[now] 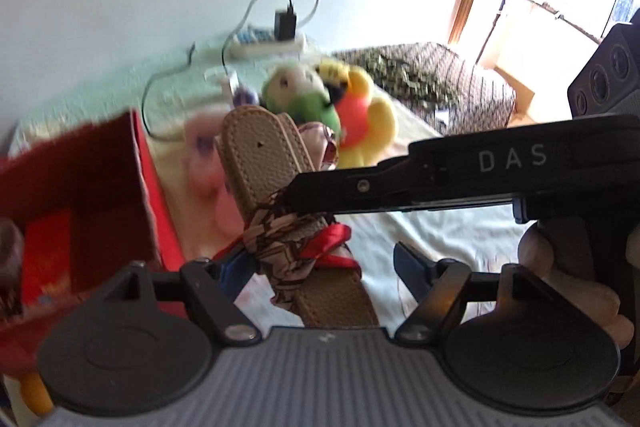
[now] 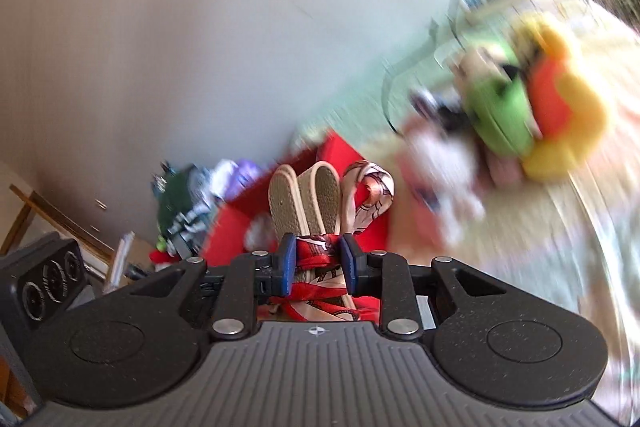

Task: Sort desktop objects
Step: 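Lift the sandal and carry it over the red box, then lower the sandal into the box beside the red package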

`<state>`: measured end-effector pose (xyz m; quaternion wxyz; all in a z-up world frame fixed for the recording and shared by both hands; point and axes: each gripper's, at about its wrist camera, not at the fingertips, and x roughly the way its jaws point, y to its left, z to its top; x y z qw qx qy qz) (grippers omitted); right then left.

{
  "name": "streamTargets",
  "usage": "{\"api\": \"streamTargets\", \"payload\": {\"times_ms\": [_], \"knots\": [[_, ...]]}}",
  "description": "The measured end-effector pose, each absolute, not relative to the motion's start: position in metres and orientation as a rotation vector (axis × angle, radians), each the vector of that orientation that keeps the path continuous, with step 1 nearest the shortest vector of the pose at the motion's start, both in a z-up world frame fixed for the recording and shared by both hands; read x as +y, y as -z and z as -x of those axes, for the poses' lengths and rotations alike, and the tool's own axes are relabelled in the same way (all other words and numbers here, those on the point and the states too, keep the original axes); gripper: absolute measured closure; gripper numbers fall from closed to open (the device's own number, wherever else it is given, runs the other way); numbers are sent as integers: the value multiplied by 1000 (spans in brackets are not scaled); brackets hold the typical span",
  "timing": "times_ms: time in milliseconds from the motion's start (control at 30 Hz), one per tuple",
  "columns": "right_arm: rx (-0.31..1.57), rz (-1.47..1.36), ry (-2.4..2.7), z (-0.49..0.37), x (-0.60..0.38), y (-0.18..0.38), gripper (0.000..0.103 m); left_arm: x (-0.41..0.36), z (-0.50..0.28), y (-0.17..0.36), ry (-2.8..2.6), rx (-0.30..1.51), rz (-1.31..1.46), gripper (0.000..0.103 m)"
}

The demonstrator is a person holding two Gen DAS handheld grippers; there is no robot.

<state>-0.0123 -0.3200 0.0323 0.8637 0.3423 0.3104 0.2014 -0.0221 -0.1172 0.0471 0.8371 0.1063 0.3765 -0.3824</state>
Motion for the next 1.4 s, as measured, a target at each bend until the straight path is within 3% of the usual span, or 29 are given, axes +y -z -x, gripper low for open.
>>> {"api": "streamTargets", "payload": {"times_ms": [133,300,400,867,1233,1400], "knots": [[567,-736,-538,-13,-305,-62,91,-109,0,-69,830,769,-194,28],[544,-743,-600,-63,-271,-54,94,-86,-26,-79,820,754,-167,30],[607,-755,-558,-92,-253,-34,93,-75,-54,-59,784,821,-136,35],[705,-924,-495,-126,-196,-7,90,-16,-115,-32,812,934,-191,34],[783,-766,-290,-131,-162,8,90,-5,-147,2,901,1019,-296,32],[802,-692,-262,-138,-147,11,88,-2,-155,4,912,955,-349,29]]}}
